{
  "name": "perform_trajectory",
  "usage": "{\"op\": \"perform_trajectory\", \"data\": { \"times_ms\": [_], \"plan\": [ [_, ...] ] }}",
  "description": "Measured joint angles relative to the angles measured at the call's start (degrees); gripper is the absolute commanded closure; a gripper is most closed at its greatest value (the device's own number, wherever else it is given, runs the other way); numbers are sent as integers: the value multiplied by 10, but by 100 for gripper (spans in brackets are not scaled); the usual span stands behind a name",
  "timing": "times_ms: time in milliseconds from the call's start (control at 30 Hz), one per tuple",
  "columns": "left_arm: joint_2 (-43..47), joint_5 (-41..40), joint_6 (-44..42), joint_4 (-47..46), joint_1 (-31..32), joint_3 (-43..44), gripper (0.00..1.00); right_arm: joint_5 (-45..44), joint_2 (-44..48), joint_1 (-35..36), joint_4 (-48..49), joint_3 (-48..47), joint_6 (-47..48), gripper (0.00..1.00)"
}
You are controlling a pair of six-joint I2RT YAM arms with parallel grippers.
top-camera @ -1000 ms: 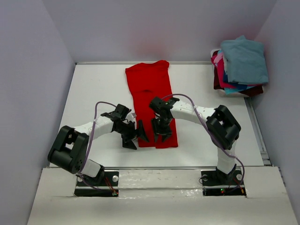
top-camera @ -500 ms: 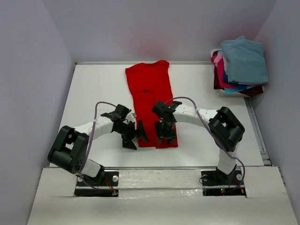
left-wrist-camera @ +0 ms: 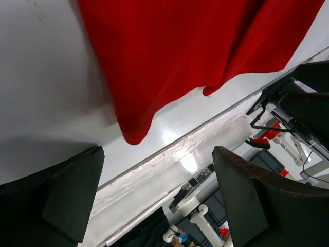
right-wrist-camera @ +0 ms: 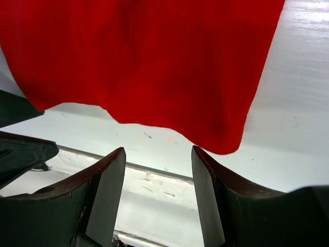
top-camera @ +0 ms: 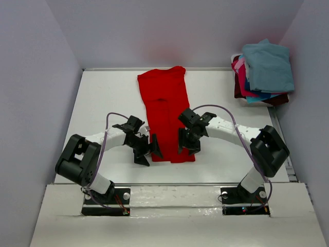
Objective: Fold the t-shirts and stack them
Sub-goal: Fold the tshirt
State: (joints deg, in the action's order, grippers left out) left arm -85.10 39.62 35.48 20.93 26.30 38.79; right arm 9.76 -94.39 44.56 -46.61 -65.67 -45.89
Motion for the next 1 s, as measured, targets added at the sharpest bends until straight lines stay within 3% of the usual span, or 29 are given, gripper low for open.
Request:
{"op": "perform_trajectory", "data": {
  "times_ms": [300, 567, 1000],
  "plan": [
    [-23, -10, -26, 9, -18, 28, 1, 2, 7, -28, 48, 73, -27, 40],
    [-57, -24, -55, 16, -40, 68, 3, -17, 67, -56, 66, 98, -48, 40],
    [-88, 2, -72, 16, -43, 85, 6, -3, 82, -85, 128, 196, -81, 38]
  ]
}}
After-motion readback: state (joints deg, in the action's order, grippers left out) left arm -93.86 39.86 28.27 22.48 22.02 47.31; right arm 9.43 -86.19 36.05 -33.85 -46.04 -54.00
